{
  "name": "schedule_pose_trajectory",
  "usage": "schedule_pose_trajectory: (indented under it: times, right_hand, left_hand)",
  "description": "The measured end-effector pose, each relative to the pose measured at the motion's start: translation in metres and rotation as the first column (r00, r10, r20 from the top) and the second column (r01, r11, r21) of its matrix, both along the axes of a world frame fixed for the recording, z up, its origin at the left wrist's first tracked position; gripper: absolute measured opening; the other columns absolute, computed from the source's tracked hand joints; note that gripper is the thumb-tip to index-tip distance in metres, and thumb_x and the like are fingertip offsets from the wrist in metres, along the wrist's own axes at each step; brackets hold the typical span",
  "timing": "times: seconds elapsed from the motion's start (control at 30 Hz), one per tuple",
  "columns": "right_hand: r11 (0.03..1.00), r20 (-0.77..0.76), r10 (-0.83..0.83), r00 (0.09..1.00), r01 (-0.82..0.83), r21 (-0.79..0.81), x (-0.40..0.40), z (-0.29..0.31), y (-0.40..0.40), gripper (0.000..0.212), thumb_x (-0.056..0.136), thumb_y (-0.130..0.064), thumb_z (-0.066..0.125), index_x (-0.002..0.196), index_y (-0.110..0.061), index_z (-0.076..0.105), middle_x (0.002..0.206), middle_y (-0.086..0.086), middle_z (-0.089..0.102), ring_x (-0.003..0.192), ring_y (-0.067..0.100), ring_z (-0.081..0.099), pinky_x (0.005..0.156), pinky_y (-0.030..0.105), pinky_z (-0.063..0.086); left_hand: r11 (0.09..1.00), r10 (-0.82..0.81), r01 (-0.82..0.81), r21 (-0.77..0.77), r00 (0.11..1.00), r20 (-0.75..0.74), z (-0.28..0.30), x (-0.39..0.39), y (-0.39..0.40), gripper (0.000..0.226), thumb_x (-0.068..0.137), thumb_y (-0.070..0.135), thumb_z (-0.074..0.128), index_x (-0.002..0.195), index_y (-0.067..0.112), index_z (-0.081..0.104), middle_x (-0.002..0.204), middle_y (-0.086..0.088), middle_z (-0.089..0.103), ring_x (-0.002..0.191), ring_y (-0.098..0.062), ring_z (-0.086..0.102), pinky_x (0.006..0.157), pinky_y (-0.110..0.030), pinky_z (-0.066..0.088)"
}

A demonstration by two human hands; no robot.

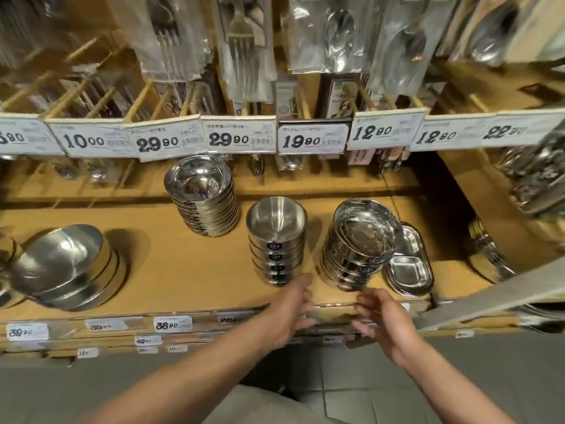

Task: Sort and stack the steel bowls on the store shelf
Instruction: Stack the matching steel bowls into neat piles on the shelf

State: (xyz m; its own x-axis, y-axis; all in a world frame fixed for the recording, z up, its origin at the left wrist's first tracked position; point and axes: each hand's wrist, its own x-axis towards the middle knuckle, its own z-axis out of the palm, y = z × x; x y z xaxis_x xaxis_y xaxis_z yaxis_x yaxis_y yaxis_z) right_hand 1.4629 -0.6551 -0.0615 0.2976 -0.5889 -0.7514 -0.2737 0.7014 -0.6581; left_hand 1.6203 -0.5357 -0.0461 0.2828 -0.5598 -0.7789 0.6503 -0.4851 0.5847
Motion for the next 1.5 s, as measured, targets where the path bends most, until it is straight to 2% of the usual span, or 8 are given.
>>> schedule_pose_trajectory:
  times: [0.3, 0.53, 0.7, 0.93, 1.1, 1.27, 1.37, 1.5]
  right_hand:
    - [0.984, 0.091, -0.161, 0.983, 0.166, -0.058, 0.003, 0.033, -0.016, 0.031, 0.107, -0.038, 0.038, 0.119, -0.022, 0.061, 0.117, 0.006, 0.065, 0.112, 0.023, 0.062, 0.095, 0.046, 0.053]
    - [0.993, 0.154, -0.033, 0.988, 0.051, -0.11, 0.016, 0.036, -0.051, 0.036, 0.103, -0.054, 0.035, 0.102, -0.031, 0.062, 0.073, -0.007, 0.077, 0.091, 0.02, 0.064, 0.093, 0.047, 0.051]
    - [0.989, 0.207, 0.13, 0.97, -0.11, -0.103, 0.019, 0.033, -0.069, 0.061, 0.093, -0.072, 0.037, 0.119, -0.027, 0.067, 0.097, 0.004, 0.073, 0.084, 0.017, 0.062, 0.065, 0.031, 0.053]
    - [0.968, 0.305, 0.249, 0.919, -0.246, -0.049, 0.021, 0.03, -0.086, 0.07, 0.085, -0.084, 0.037, 0.136, -0.04, 0.054, 0.129, 0.003, 0.062, 0.118, 0.025, 0.055, 0.084, 0.043, 0.05]
    - [0.944, 0.328, 0.325, 0.887, -0.326, -0.052, 0.025, 0.033, -0.085, 0.057, 0.074, -0.09, 0.037, 0.11, -0.054, 0.063, 0.115, -0.013, 0.063, 0.107, 0.013, 0.056, 0.079, 0.039, 0.049]
    - [0.947, 0.334, 0.316, 0.888, -0.314, -0.062, 0.023, 0.036, -0.085, 0.063, 0.087, -0.084, 0.034, 0.133, -0.049, 0.056, 0.129, -0.008, 0.062, 0.12, 0.02, 0.053, 0.102, 0.056, 0.044]
    - [0.939, 0.325, 0.342, 0.882, -0.328, -0.1, 0.019, 0.043, -0.079, 0.042, 0.092, -0.079, 0.032, 0.102, -0.061, 0.069, 0.115, -0.012, 0.07, 0.116, 0.017, 0.056, 0.087, 0.048, 0.051]
    - [0.945, 0.349, 0.328, 0.878, -0.309, -0.112, 0.009, 0.046, -0.074, 0.06, 0.085, -0.08, 0.037, 0.13, -0.046, 0.06, 0.133, -0.004, 0.064, 0.126, 0.025, 0.055, 0.087, 0.05, 0.054]
  left_hand:
    - [0.991, -0.029, 0.031, -0.128, 0.999, 0.012, 0.013, -0.001, -0.039, 0.069, 0.097, 0.065, 0.038, 0.158, 0.038, 0.017, 0.168, 0.003, 0.013, 0.151, -0.025, 0.021, 0.117, -0.055, 0.032]
    - [0.983, 0.039, -0.034, -0.181, 0.999, 0.022, 0.012, -0.007, -0.058, 0.084, 0.086, 0.078, 0.04, 0.157, 0.037, 0.02, 0.168, 0.001, 0.015, 0.153, -0.026, 0.017, 0.118, -0.059, 0.019]
    - [0.97, 0.104, -0.099, -0.223, 0.994, 0.011, 0.009, -0.009, -0.069, 0.098, 0.071, 0.089, 0.048, 0.152, 0.033, 0.04, 0.156, -0.002, 0.044, 0.142, -0.023, 0.039, 0.122, -0.053, 0.021]
    - [0.955, 0.162, -0.139, -0.261, 0.985, 0.067, 0.009, -0.01, -0.081, 0.054, 0.058, 0.097, 0.052, 0.087, 0.056, 0.074, 0.095, 0.02, 0.074, 0.104, -0.007, 0.055, 0.085, -0.034, 0.049]
    - [0.968, 0.168, -0.145, -0.207, 0.981, 0.1, 0.01, -0.011, -0.08, 0.067, 0.065, 0.095, 0.047, 0.105, 0.048, 0.071, 0.112, 0.014, 0.071, 0.112, -0.009, 0.053, 0.09, -0.04, 0.047]
    - [0.974, 0.121, -0.095, -0.204, 0.985, 0.123, 0.016, -0.018, -0.08, 0.064, 0.059, 0.1, 0.042, 0.095, 0.058, 0.073, 0.095, 0.026, 0.075, 0.107, -0.003, 0.06, 0.071, -0.026, 0.057]
    - [0.971, 0.132, -0.1, -0.217, 0.982, 0.137, 0.022, -0.025, -0.076, 0.068, 0.055, 0.101, 0.044, 0.095, 0.055, 0.074, 0.097, 0.023, 0.076, 0.093, 0.001, 0.07, 0.063, -0.02, 0.058]
    - [0.971, 0.151, -0.118, -0.206, 0.977, 0.15, 0.036, -0.033, -0.068, 0.079, 0.065, 0.096, 0.038, 0.119, 0.047, 0.068, 0.116, 0.016, 0.072, 0.112, -0.006, 0.058, 0.091, -0.033, 0.052]
